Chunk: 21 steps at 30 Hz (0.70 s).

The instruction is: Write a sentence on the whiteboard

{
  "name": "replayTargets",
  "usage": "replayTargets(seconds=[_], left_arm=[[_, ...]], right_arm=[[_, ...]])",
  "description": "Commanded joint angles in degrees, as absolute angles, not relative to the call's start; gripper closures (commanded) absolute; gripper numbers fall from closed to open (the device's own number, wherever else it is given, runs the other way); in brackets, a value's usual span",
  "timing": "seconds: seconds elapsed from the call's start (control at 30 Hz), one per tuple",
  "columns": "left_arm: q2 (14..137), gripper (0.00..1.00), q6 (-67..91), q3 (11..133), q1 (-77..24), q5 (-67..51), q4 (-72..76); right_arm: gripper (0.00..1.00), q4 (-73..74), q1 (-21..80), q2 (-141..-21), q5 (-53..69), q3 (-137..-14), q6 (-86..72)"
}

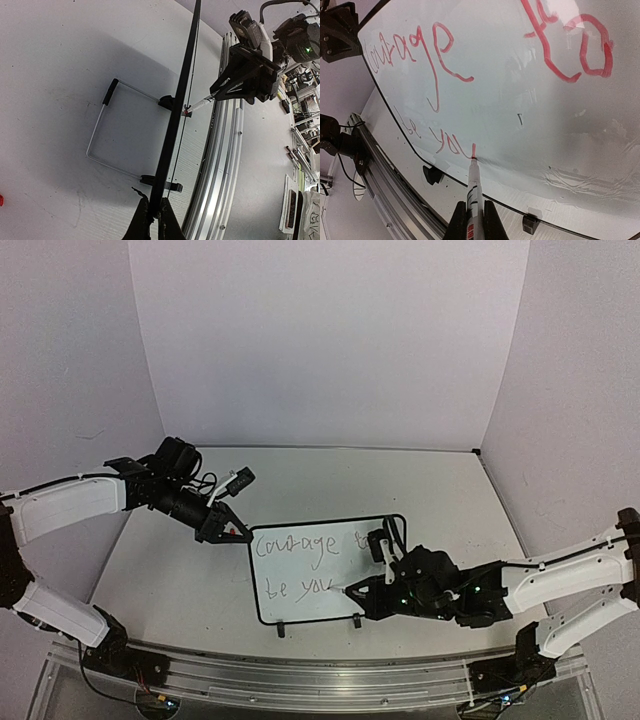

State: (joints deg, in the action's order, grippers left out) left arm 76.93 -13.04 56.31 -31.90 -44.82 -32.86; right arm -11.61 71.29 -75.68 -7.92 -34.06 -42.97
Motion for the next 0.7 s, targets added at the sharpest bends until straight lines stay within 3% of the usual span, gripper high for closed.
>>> replayTargets(seconds=[0.0, 0.4, 0.67], left_arm=[[78.58, 1.0, -13.81, 56.83, -33.13, -41.47, -34.1], [78.41, 1.0, -13.85, 56.86, -33.13, -41.34, -34.18], [78.57, 1.0, -13.78, 56.79, -33.13, -41.33, -34.13]], right_arm=[[1.0, -9.89, 70.75, -74.69, -10.09, -34.3, -43.82], [1.0, -7.97, 70.76, -68.51, -9.97, -32.8, -40.98], [1.0, -7.12, 70.75, -70.88, -9.97, -32.95, -41.58]])
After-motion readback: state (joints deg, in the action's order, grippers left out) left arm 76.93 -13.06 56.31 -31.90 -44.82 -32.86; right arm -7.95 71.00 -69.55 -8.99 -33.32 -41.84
